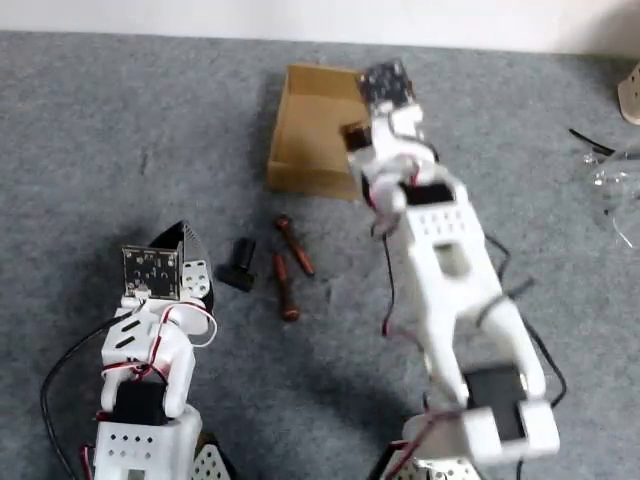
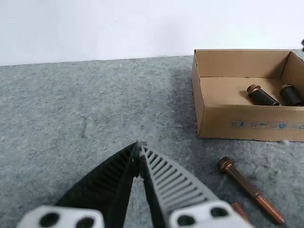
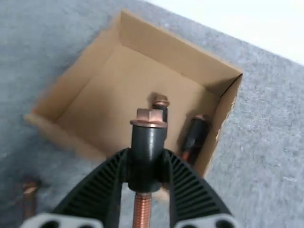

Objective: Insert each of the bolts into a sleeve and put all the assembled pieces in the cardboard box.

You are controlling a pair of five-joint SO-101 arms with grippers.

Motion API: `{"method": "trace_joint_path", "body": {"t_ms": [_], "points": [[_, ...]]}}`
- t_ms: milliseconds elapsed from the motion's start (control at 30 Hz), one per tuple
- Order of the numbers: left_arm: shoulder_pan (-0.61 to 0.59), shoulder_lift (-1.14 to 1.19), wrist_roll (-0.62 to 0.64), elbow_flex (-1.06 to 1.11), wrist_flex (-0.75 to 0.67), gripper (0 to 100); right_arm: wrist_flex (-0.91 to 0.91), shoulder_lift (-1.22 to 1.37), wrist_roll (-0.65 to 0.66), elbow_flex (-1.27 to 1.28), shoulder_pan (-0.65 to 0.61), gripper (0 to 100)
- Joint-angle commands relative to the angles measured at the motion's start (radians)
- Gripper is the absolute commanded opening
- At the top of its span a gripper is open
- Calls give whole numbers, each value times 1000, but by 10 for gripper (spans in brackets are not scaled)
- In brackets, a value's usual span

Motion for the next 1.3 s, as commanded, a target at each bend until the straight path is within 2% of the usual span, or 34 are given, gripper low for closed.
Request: {"method": "trace_joint_path", "body": {"t_ms": [0,200,367,867,1100,1267], "points": [[-10,-15,-6,22,-2,7,94,179,2,-340,41,4],[-10,-15,-8,22,-2,7,269,460,2,-705,71,4],[-10,-15,-8,22,-2,7,380,621,2,-897,70,4],[-10,-15,-8,22,-2,7,544,826,2,-1144,67,9],[-10,-15,-8,22,-2,7,601,828,2,-1161,67,231],[-10,-15,-8,22,-2,7,651,819,2,-1191,59,256]]}}
